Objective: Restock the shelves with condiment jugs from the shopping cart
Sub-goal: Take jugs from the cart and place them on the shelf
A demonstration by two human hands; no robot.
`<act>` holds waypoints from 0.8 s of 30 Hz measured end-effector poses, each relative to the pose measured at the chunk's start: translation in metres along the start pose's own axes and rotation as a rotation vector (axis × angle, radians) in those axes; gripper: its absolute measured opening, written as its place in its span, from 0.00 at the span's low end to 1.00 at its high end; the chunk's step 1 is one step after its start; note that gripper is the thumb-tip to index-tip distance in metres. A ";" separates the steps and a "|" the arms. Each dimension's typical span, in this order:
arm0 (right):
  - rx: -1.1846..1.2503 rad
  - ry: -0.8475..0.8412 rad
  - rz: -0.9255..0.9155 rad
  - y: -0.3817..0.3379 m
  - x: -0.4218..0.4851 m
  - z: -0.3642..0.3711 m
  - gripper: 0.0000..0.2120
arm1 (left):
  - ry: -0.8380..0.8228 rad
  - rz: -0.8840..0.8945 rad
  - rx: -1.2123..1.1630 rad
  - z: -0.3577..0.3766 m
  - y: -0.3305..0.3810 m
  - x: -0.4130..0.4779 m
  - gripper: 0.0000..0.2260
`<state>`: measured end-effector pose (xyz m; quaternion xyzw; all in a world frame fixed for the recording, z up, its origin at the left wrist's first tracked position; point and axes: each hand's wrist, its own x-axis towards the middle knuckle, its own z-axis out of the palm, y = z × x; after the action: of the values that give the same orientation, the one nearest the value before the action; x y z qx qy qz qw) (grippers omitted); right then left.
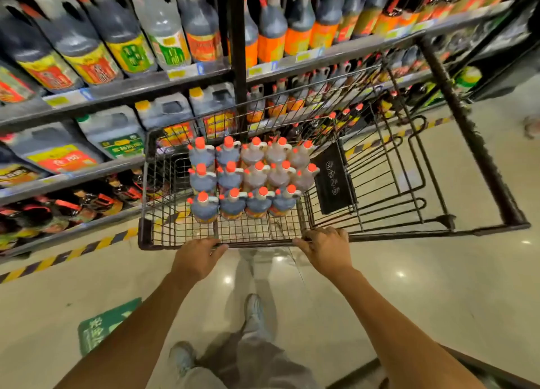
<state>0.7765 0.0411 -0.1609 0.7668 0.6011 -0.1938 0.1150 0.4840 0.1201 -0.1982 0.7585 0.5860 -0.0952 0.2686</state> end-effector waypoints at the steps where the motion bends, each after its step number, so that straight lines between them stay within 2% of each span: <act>1: -0.001 0.002 0.004 0.001 0.000 0.002 0.25 | -0.001 -0.017 -0.002 0.001 -0.001 0.000 0.18; 16: 0.048 0.006 0.035 -0.032 -0.013 0.014 0.23 | 0.018 -0.119 -0.048 0.003 -0.024 -0.020 0.18; 24: 0.057 -0.020 0.019 -0.060 -0.032 0.030 0.26 | 0.023 -0.096 0.005 0.013 -0.062 -0.055 0.20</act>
<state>0.7075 0.0160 -0.1703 0.7734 0.5867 -0.2175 0.1011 0.4119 0.0773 -0.2018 0.7312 0.6247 -0.1008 0.2548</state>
